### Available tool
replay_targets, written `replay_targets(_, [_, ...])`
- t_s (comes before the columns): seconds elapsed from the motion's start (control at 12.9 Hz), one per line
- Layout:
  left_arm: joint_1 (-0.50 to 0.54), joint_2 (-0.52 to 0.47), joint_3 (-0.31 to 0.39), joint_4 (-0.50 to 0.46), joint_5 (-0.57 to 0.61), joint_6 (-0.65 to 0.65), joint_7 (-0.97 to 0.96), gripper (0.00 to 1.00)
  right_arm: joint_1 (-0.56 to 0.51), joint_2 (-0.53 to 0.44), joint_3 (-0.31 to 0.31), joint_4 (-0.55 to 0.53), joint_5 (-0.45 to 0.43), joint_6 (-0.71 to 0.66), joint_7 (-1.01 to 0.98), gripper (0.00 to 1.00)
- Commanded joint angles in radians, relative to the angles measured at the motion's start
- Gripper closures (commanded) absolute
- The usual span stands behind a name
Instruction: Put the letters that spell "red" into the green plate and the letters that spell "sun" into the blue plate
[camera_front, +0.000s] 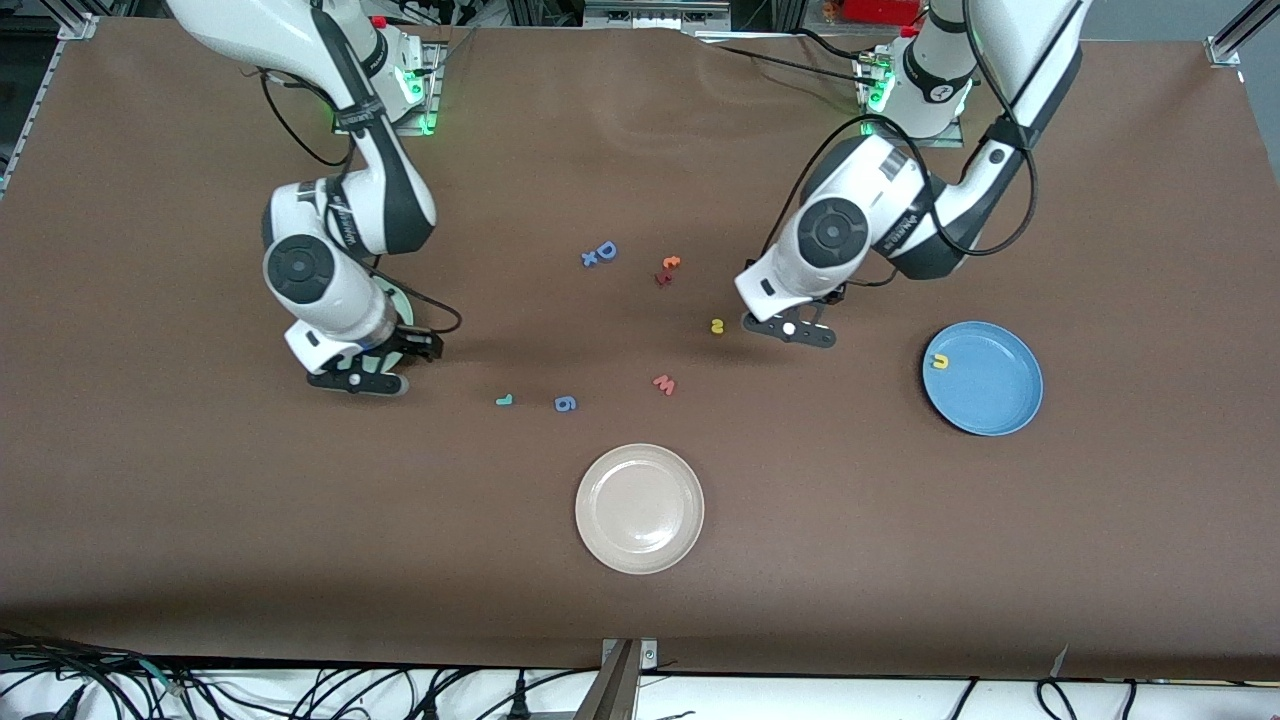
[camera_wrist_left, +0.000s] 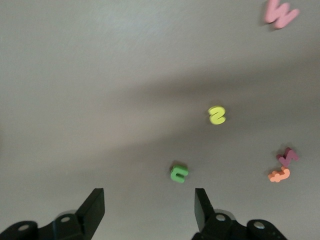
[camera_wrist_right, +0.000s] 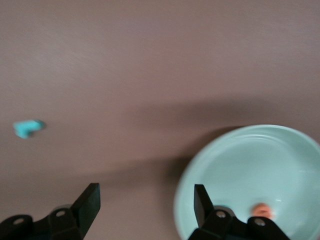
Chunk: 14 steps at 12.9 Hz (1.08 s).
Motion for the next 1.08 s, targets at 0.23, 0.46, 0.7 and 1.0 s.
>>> replay_targets(0.23, [0.008,0.004,-0.006,-0.038,0.074,0.093,0.138,0.02,-0.001,0.247,0.100,0.323,0.012,-0.017,0.304,0.16])
replay_targets(0.46, [-0.001,0.024,-0.004,-0.081,0.074,0.103,0.137,0.01,-0.001,0.293,0.107,0.344,0.008,-0.005,0.335,0.18])
replay_targets(0.7, [0.001,0.043,-0.004,-0.122,0.074,0.107,0.123,0.01,-0.001,0.318,0.114,0.344,0.009,0.029,0.332,0.31])
replay_targets(1.0, [-0.005,0.059,-0.004,-0.193,0.078,0.238,0.101,0.01,0.001,0.343,0.126,0.344,0.009,0.041,0.333,0.39])
